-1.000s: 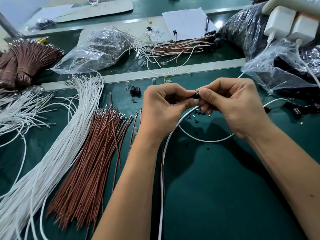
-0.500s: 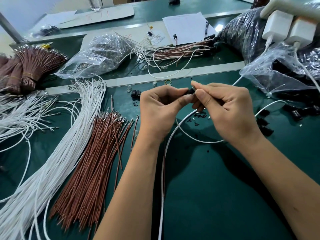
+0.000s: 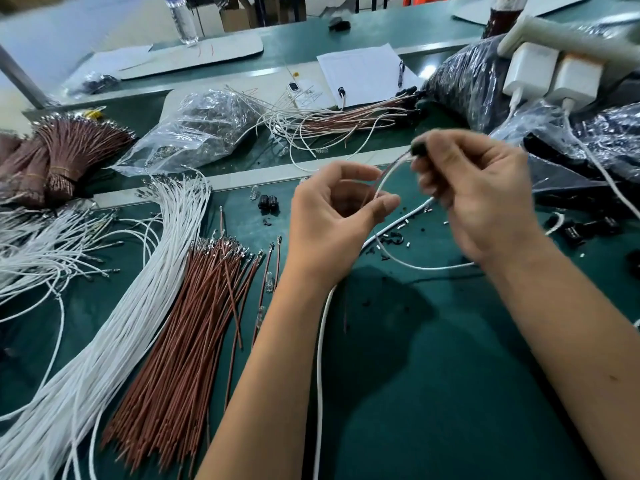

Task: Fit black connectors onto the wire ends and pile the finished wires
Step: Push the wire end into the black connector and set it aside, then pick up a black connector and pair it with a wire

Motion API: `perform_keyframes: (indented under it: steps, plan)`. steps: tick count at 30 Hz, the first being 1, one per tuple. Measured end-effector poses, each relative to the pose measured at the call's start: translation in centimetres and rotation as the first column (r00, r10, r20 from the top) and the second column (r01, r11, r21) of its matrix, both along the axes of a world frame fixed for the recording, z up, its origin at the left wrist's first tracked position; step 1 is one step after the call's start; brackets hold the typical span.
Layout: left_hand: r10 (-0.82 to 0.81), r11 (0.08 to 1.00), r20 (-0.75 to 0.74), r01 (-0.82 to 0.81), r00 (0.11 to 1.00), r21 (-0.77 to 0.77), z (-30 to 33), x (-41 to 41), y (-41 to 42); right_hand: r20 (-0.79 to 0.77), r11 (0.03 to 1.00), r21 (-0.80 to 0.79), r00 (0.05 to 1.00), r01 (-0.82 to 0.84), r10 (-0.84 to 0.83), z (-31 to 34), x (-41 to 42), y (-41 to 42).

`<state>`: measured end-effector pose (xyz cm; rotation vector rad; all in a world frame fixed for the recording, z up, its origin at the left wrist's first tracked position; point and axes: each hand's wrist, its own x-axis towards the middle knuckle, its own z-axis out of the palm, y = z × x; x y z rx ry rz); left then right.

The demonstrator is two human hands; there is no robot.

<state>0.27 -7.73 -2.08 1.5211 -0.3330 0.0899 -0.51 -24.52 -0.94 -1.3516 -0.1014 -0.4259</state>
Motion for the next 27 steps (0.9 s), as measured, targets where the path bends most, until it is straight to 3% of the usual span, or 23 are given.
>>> perform_keyframes:
  steps: [3,7,12,20,23,27]
  plan:
    - [-0.051,0.996,0.034,0.049,0.998,0.075,2.4,-0.1,0.2,-0.004,0.983,0.183,1.000,0.011,-0.011,3.1,1.8,-1.8]
    - [-0.077,0.980,0.084,0.060,0.994,0.190,7.2,2.1,2.1,0.001,0.959,0.281,0.999,0.044,-0.046,6.6,4.8,-3.5]
    - [-0.077,0.836,0.123,-0.003,0.990,0.548,11.6,6.6,4.8,-0.146,0.906,0.394,0.984,0.157,-0.107,7.9,8.6,-5.1]
    - [-0.066,0.409,0.291,-0.240,0.955,0.880,9.4,16.7,5.6,-0.438,0.934,0.177,0.875,0.310,-0.207,5.4,15.3,-5.7]
    - [-0.075,0.324,0.344,-0.303,0.936,0.896,7.3,19.5,4.4,-0.527,0.940,0.123,0.823,0.319,-0.211,4.4,17.6,-5.9]
    - [-0.019,0.278,0.418,-0.397,0.908,0.875,5.4,22.1,2.7,-0.574,0.948,0.053,0.787,0.314,-0.229,3.9,19.8,-6.4]
